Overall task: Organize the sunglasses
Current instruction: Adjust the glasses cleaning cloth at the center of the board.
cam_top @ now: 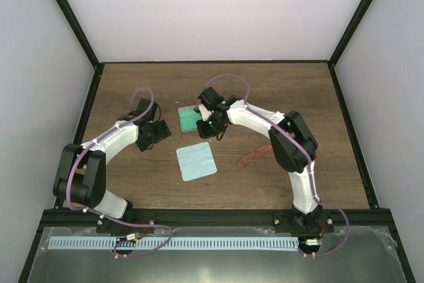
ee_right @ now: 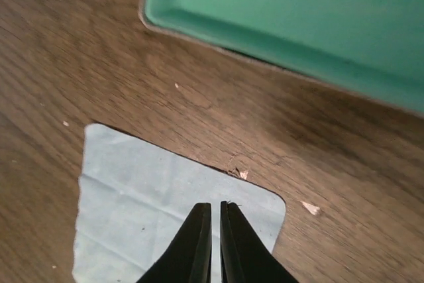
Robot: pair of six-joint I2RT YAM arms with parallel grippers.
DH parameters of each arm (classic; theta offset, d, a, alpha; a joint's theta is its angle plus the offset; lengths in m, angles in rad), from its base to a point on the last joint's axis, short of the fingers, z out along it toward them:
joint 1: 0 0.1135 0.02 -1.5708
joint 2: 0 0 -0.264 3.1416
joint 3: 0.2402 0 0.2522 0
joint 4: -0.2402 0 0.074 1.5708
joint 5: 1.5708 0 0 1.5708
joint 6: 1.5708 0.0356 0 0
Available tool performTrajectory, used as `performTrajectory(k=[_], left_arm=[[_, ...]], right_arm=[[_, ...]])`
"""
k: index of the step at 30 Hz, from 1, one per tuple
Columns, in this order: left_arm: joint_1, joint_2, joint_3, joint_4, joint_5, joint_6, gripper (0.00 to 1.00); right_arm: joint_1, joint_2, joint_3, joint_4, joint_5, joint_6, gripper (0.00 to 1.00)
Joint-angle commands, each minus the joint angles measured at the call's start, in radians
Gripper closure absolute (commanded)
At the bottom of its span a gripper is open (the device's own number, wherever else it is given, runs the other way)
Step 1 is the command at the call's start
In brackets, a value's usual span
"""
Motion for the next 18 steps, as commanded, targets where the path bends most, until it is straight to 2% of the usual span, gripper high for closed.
performTrajectory(k=[1, 10, 18], left_arm=[[-0.003, -0.023, -0.009, 0.016, 0.001, -0.006, 0.11], [-0.003, -0.01, -0.001, 0.019, -0.003, -0.006, 0.11], [-0.003, 0.008, 0.024, 0.018, 0.004, 0.007, 0.11]], right_arm=[[0.018, 0.056, 0.004, 0.002, -0.042, -0.008, 0.95], [0.012, 0.071, -0.12, 0.046, -0.005, 0.0, 0.96], [-0.075, 0.071, -0.134, 0.041, 0.054, 0.038, 0.96]])
